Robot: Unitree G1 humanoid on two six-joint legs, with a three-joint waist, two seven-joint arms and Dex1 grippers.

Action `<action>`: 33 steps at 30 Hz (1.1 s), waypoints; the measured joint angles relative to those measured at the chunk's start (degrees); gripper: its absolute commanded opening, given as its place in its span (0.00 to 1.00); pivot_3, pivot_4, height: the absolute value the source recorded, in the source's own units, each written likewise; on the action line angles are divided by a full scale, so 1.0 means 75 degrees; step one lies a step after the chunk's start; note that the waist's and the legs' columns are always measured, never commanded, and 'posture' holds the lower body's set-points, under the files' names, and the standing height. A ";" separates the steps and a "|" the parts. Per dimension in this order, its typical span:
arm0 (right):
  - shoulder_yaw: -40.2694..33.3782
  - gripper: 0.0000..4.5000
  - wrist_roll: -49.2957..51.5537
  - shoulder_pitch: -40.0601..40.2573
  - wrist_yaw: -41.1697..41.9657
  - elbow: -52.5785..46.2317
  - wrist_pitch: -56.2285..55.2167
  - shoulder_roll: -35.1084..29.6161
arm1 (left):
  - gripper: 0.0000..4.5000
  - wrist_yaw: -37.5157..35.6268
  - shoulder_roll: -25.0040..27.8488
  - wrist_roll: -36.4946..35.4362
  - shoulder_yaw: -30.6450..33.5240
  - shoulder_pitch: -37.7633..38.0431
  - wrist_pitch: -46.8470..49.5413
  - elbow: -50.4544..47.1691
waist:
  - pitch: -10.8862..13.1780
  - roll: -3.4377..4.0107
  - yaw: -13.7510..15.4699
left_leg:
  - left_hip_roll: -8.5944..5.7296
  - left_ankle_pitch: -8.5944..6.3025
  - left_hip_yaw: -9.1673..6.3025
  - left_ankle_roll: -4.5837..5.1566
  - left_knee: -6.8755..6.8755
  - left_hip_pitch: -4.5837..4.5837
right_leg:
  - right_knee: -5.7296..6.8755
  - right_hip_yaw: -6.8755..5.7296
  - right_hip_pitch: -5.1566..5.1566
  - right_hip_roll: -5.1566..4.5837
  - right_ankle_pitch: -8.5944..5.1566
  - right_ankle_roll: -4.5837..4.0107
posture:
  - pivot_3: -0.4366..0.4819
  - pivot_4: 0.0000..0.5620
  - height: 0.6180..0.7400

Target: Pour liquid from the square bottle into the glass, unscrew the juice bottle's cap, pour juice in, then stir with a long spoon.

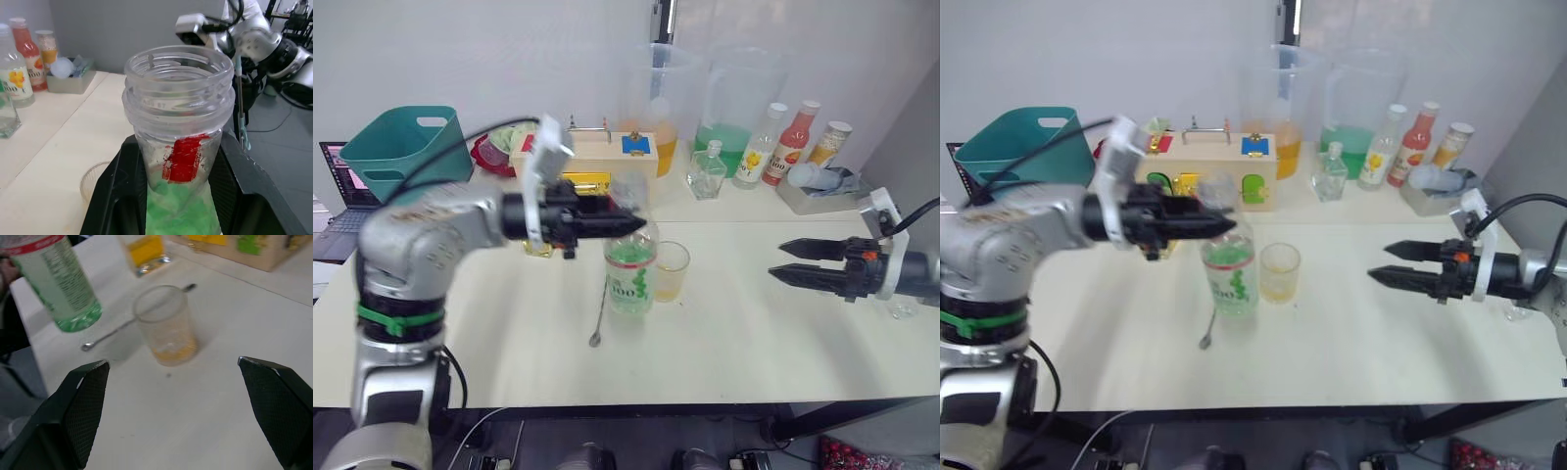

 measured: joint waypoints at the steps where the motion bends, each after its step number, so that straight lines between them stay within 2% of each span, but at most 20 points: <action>1: 0.0028 0.99 0.0026 -0.0070 0.0014 -0.0066 -0.0017 0.0049 | 0.30 -0.0081 0.0178 -0.0018 0.0044 -0.0042 -0.0061 0.0000 | 0.0000 0.0000 0.0016 | -0.0002 0.0000 0.0000 0.0000 0.0000 0.0000 | -0.0001 0.0000 0.0003 -0.0002 0.0000 0.0000 | 0.48 0.27 1.00; 5: 0.0093 0.99 0.0007 -0.0193 0.0041 -0.0132 -0.0441 0.0389 | 0.30 -0.0432 0.0849 0.0874 -0.0140 0.0249 -0.1042 0.0168 | 0.0002 -0.0004 0.0010 | -0.0005 -0.0002 0.0009 -0.0014 -0.0002 0.0000 | 0.0000 -0.0008 0.0001 0.0003 0.0000 0.0000 | 0.48 0.27 1.00; 9: 0.0080 0.99 -0.0078 -0.0156 -0.0107 -0.0267 -0.0789 0.0601 | 0.30 -0.0360 0.0826 0.2041 -0.0504 0.0512 -0.2433 0.0487 | 0.0005 -0.0010 0.0031 | -0.0008 -0.0029 0.0013 -0.0063 0.0000 -0.0003 | -0.0002 -0.0009 0.0000 0.0001 0.0001 -0.0001 | 0.48 0.27 1.00; 14: -0.0121 0.99 -0.0076 0.0627 -0.0559 -0.0959 -0.0988 0.0926 | 0.30 0.0159 0.0137 0.3756 -0.1271 0.0669 -0.4511 0.1279 | 0.0005 -0.0013 0.0096 | -0.0009 -0.0028 0.0016 -0.0066 0.0000 -0.0005 | -0.0003 -0.0012 0.0000 0.0000 0.0002 -0.0002 | 0.48 0.27 1.00; 18: -0.0310 0.99 -0.0050 0.1043 -0.0850 -0.1303 -0.0988 0.0955 | 0.30 0.0332 -0.0225 0.4447 -0.1509 0.0658 -0.5405 0.1844 | 0.0007 -0.0016 0.0056 | -0.0006 -0.0015 0.0019 -0.0043 0.0000 -0.0010 | 0.0000 -0.0012 -0.0008 0.0004 0.0002 -0.0002 | 0.48 0.27 1.00; 23: -0.0812 0.99 0.0075 0.1863 -0.1582 -0.2170 -0.0946 0.1180 | 0.30 0.0786 -0.1054 0.5739 -0.2088 0.0128 -0.7175 0.3422 | 0.0008 -0.0018 0.0153 | -0.0008 0.0002 0.0014 -0.0013 0.0001 -0.0009 | -0.0001 -0.0015 -0.0003 -0.0002 0.0003 -0.0002 | 0.48 0.27 1.00; 26: -0.0999 0.99 0.0175 0.2080 -0.1990 -0.2581 -0.0835 0.1250 | 0.30 0.1146 -0.1611 0.6395 -0.2403 -0.0088 -0.8216 0.4432 | 0.0009 -0.0022 0.0198 | -0.0007 0.0002 0.0012 -0.0009 0.0005 -0.0010 | -0.0001 -0.0015 -0.0005 -0.0006 0.0005 -0.0003 | 0.48 0.27 1.00; 33: -0.1184 0.99 0.0593 0.2202 -0.2992 -0.3256 -0.0514 0.1446 | 0.30 0.1671 -0.2248 0.7564 -0.2981 -0.0403 -0.9666 0.5611 | 0.0013 -0.0028 0.0196 | -0.0006 -0.0005 0.0012 0.0008 0.0005 -0.0015 | -0.0001 -0.0015 -0.0011 -0.0015 0.0006 -0.0004 | 0.48 0.27 1.00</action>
